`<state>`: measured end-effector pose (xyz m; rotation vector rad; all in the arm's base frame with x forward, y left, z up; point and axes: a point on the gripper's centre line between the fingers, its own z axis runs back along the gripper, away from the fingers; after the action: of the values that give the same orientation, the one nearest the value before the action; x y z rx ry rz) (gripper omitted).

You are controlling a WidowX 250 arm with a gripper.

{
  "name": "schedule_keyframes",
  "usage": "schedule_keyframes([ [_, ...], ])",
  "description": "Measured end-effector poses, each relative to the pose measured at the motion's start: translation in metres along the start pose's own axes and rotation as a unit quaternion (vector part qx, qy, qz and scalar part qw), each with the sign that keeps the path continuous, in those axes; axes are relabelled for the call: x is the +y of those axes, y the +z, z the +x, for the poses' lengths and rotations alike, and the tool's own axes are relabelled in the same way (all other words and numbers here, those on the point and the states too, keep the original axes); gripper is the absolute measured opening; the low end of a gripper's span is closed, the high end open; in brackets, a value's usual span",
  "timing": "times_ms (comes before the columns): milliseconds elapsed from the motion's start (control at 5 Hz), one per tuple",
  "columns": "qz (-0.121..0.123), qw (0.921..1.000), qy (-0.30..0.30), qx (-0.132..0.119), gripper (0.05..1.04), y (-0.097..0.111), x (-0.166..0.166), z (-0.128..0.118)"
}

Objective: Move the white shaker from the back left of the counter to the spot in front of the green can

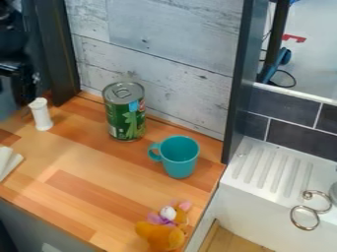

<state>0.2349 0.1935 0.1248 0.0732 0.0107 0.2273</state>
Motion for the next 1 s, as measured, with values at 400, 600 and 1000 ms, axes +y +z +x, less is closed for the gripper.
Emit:
schedule_keyframes([
  [400, 0.009, 0.9991, 0.04, 0.0, 1.001, -0.027, 0.019, 0.039],
  [600, 0.009, 0.9989, 0.045, -0.003, 1.001, -0.037, 0.023, 0.05],
  [1000, 0.018, 0.9982, 0.055, 0.017, 1.001, -0.055, 0.032, 0.063],
])
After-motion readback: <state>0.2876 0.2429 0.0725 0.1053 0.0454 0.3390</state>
